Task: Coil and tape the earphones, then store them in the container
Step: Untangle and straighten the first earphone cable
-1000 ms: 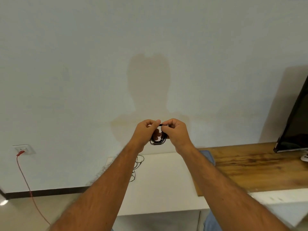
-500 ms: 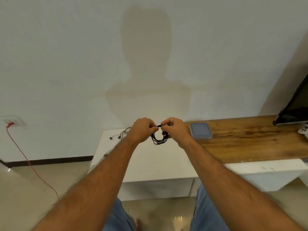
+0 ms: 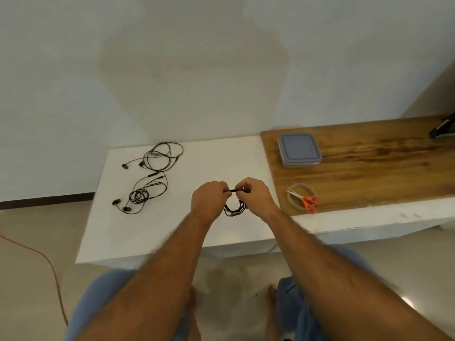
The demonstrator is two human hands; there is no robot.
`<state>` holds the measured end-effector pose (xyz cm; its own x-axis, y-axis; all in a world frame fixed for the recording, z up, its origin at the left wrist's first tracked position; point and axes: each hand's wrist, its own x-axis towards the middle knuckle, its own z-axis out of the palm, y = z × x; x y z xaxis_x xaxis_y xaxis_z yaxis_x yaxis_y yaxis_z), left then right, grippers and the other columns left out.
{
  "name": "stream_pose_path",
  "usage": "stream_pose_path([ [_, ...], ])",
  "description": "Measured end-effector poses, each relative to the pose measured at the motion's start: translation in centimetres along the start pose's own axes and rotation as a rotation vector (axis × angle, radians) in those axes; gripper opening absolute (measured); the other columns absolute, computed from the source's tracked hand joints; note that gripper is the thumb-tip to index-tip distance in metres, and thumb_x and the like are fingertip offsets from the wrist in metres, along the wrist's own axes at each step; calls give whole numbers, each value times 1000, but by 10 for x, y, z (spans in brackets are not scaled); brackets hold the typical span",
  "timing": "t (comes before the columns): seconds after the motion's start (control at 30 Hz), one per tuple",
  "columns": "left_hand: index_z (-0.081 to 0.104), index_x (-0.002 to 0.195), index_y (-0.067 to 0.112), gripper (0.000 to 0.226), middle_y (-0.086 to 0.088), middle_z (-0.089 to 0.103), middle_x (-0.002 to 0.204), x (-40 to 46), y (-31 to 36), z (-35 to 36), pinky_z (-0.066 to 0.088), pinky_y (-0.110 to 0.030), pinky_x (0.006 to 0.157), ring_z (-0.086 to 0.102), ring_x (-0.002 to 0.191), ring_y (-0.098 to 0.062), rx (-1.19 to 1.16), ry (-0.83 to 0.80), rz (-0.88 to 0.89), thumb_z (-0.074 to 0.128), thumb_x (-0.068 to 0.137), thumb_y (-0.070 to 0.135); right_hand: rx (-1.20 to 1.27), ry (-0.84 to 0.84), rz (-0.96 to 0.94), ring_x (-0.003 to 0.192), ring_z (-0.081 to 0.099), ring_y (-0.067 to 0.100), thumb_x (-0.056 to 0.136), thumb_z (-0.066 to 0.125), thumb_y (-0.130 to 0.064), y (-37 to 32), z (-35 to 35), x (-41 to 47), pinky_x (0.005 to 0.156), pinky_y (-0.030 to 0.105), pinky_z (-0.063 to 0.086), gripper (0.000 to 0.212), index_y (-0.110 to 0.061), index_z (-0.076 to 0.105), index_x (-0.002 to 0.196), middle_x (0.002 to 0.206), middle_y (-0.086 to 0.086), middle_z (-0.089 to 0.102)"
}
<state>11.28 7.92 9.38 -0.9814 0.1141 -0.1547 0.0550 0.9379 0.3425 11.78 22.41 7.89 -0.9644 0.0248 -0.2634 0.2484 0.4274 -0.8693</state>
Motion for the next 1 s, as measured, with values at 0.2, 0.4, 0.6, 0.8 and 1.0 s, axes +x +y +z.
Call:
stream_pose_path([
  [0.2, 68, 102, 19, 28, -1, 67, 89, 36, -10, 56, 53, -36, 70, 62, 82, -21, 89, -68, 4, 45, 101, 33, -125, -4, 54, 77, 59, 10, 86, 62, -5, 51, 18, 41, 61, 13, 43, 16, -13, 68, 99, 88, -1, 65],
  [0.4, 68, 105, 16, 28, -5, 62, 99, 62, -17, 82, 53, -36, 73, 59, 90, -22, 58, -68, 6, 46, 101, 32, -297, 18, 14, 83, 64, 14, 89, 60, -13, 71, 24, 68, 76, 30, 55, 16, -17, 68, 102, 95, -1, 70],
  [0.6, 70, 89, 12, 27, -3, 59, 77, 67, -17, 97, 39, -29, 56, 55, 71, -19, 3, -62, -33, 50, 98, 28, -498, 20, -76, 86, 62, 18, 90, 57, -15, 82, 26, 76, 73, 30, 50, 18, -15, 68, 104, 98, 2, 69],
  [0.8, 72, 87, 13, 27, -2, 59, 72, 68, -15, 100, 39, -28, 56, 55, 67, -19, 37, -59, -26, 52, 98, 28, -573, 53, -79, 93, 61, 20, 88, 62, -21, 91, 26, 77, 74, 31, 52, 22, -18, 71, 109, 107, 6, 60],
  [1.0, 73, 88, 14, 28, -4, 66, 78, 70, -14, 97, 43, -30, 59, 59, 75, -22, 87, -79, -26, 53, 96, 33, -517, -15, -41, 101, 62, 22, 85, 66, -25, 91, 17, 81, 85, 32, 53, 37, -19, 66, 122, 116, 8, 61],
])
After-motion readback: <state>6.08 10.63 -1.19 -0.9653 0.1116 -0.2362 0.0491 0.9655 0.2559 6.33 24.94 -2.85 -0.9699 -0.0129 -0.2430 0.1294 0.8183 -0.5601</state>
